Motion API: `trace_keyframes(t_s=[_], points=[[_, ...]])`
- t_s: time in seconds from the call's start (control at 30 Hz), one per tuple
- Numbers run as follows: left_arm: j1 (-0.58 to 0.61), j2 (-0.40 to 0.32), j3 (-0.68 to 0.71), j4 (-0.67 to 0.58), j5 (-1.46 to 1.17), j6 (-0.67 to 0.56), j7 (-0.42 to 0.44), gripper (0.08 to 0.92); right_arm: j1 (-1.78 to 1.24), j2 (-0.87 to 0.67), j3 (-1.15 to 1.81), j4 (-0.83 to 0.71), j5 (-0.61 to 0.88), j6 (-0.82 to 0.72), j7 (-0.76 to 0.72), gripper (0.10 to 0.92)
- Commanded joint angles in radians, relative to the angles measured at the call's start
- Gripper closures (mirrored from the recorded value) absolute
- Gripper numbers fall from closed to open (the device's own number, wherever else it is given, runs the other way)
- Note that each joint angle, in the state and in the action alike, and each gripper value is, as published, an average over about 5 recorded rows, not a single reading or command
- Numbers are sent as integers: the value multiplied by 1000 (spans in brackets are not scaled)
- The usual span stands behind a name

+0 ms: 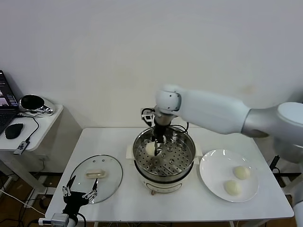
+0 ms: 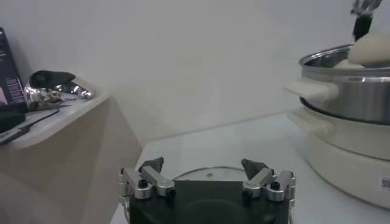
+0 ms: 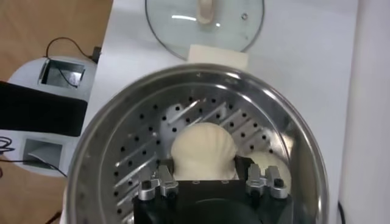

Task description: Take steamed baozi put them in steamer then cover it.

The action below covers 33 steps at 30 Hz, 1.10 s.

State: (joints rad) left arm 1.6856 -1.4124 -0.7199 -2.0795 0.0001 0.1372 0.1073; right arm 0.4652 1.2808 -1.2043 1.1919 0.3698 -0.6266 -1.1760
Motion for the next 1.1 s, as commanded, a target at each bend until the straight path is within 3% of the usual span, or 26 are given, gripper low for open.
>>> trace_keyframes(t_s=[0.03,0.37,0.67,1.1], points=[[-4,2,0,6,-2,1,0,177,-65,77,9,-68,-47,-1,15,414],[-9,-2,5,19,-1,-1,0,177,-75,74,30,-54,-67,6,18,399],[-9,-5,6,14,3,1,2,177,-60,-12,82,20,-70,9,25,211],[-1,5,8,7,6,10,18,177,70,-556,143,334,-94,96,-73,203]])
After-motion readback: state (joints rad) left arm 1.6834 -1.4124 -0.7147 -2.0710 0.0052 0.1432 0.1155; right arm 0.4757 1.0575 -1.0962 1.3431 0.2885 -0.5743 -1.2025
